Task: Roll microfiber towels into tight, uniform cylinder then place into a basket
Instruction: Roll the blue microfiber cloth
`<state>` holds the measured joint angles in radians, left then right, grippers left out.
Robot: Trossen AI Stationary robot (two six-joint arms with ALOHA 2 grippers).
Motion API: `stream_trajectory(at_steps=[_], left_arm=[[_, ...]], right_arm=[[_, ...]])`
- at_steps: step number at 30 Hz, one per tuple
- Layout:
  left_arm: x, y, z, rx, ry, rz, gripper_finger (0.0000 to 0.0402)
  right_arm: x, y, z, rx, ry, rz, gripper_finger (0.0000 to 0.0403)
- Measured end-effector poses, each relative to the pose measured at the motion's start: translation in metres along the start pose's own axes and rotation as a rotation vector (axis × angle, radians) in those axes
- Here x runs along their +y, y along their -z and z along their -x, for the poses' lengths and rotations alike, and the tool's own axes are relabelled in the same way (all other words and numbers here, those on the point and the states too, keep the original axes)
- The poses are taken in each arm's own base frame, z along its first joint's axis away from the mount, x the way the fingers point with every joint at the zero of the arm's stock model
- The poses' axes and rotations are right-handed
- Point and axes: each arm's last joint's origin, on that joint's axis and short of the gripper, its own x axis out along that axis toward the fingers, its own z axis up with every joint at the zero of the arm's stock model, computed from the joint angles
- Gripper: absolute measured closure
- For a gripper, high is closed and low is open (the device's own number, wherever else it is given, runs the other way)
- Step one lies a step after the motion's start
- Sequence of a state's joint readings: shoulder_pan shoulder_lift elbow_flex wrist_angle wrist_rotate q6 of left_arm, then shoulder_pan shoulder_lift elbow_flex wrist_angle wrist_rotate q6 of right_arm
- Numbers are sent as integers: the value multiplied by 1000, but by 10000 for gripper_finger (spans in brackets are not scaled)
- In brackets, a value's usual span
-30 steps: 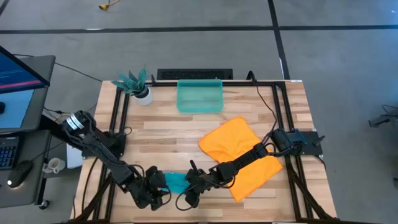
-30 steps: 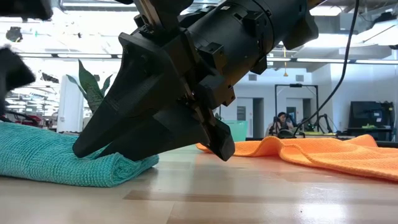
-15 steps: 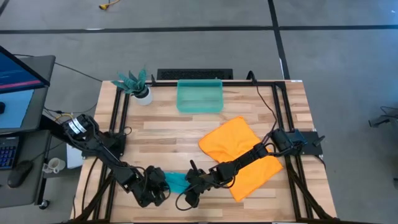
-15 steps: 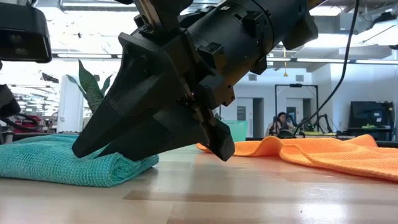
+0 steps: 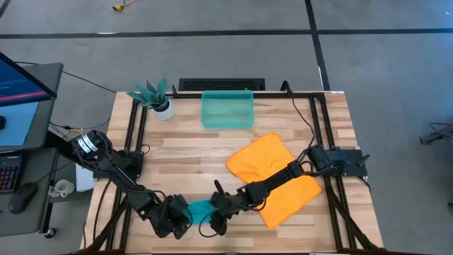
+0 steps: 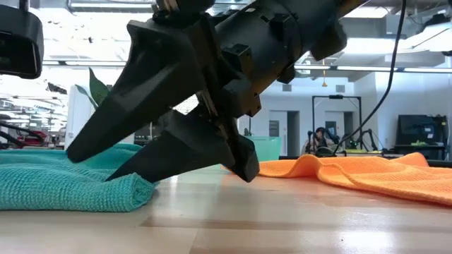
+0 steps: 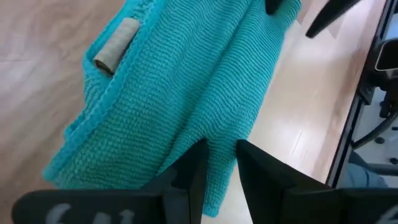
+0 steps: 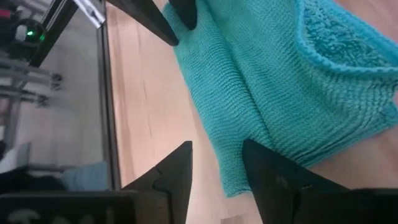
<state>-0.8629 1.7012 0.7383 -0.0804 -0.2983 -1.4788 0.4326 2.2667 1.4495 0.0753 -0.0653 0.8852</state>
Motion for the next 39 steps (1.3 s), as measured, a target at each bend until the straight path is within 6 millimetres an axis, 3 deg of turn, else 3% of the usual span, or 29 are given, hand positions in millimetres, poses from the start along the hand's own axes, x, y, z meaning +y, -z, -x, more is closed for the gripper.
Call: stream_trajectory(at_steps=[4, 8, 10, 14, 19, 25, 36, 39], left_arm=[[0, 0, 0, 7, 4, 1, 315], [-1, 1, 0, 26, 7, 0, 315], [-1, 1, 0, 31, 8, -1, 315], [0, 1, 0, 33, 8, -3, 315], [0, 1, 0, 33, 7, -3, 315], [0, 1, 0, 32, 6, -5, 315], [0, -6, -2, 36, 6, -37, 315], [0, -9, -3, 48, 10, -44, 315]], right_arm=[[4, -8, 13, 25, -14, 45, 229], [19, -19, 42, 16, -11, 162, 239], [30, -21, 58, -16, 15, 271, 244], [51, -13, 71, -96, 64, 581, 252], [66, 6, 69, -102, 49, 866, 256], [63, 14, 56, -95, 81, 1227, 250], [54, 16, 29, -158, 93, 1418, 201], [44, 23, 19, -109, 111, 1442, 194]])
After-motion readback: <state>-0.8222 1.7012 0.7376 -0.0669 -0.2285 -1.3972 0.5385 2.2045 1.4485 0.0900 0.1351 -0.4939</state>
